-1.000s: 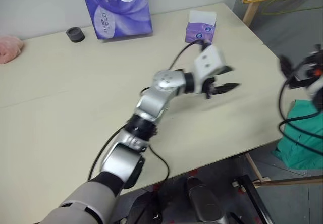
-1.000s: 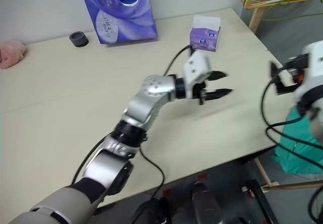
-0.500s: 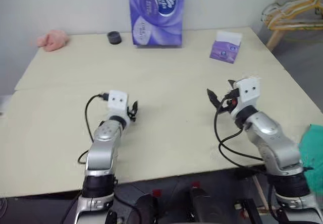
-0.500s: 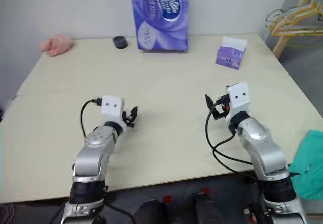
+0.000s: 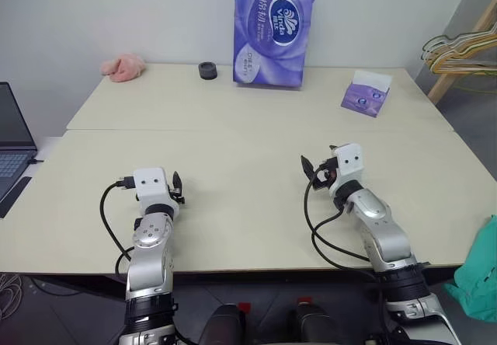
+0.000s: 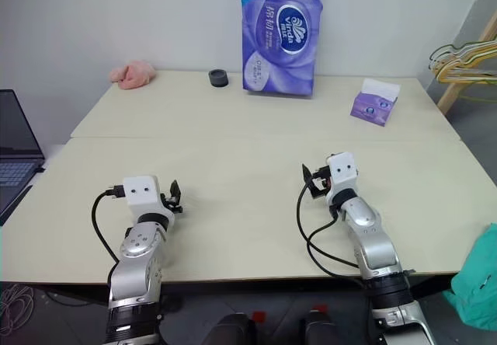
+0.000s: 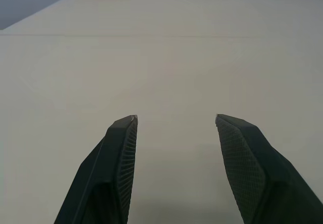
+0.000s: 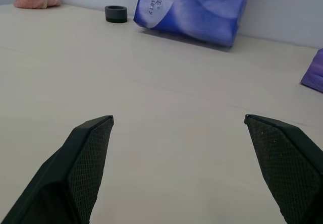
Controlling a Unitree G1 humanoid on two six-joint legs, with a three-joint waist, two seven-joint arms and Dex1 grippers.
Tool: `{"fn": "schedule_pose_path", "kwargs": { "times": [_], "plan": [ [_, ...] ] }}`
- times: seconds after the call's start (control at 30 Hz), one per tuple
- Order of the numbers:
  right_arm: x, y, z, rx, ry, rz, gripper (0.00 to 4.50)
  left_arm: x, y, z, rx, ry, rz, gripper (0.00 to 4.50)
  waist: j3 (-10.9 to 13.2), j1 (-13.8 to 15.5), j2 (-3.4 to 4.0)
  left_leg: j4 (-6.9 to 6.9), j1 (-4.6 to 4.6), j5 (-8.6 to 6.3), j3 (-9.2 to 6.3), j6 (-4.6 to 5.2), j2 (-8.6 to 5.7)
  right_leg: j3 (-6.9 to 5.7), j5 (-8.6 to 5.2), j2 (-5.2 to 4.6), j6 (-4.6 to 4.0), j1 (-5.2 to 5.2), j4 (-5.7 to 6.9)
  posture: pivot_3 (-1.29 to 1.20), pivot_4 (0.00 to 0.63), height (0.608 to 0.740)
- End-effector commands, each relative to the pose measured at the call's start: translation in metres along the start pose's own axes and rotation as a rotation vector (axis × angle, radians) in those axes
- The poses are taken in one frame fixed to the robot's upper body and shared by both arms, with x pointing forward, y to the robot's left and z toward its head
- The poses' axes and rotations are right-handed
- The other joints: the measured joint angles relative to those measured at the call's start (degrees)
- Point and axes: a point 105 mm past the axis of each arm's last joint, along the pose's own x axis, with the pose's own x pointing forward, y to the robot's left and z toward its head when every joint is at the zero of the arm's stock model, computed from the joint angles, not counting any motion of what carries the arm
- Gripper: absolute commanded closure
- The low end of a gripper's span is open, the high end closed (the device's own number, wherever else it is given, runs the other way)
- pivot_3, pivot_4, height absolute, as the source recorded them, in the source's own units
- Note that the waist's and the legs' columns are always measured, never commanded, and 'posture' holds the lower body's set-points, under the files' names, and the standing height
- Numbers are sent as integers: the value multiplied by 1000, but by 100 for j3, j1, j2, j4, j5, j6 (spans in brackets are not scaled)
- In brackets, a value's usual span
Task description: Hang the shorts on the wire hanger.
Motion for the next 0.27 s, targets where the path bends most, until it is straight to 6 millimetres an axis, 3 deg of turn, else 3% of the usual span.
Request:
{"fn": "schedule_pose_path", "kwargs": {
  "times": [0.03, 0.27],
  "plan": [
    [1, -3, 12, -13, -54, -1, 58, 1, -9, 17, 15, -72, -56, 1893, -30, 5, 0, 0, 0, 0, 0, 0, 0, -1, 0, 0, 0, 1, -1, 141, 56, 740],
    [2, -4, 12, -21, -54, -1, 58, 3, -36, 25, 27, -99, -230, 1893, -48, 3, -1, -1, 1, 0, -3, 0, 0, -3, -1, 4, -2, 2, -1, 141, 54, 740]
  ]
}}
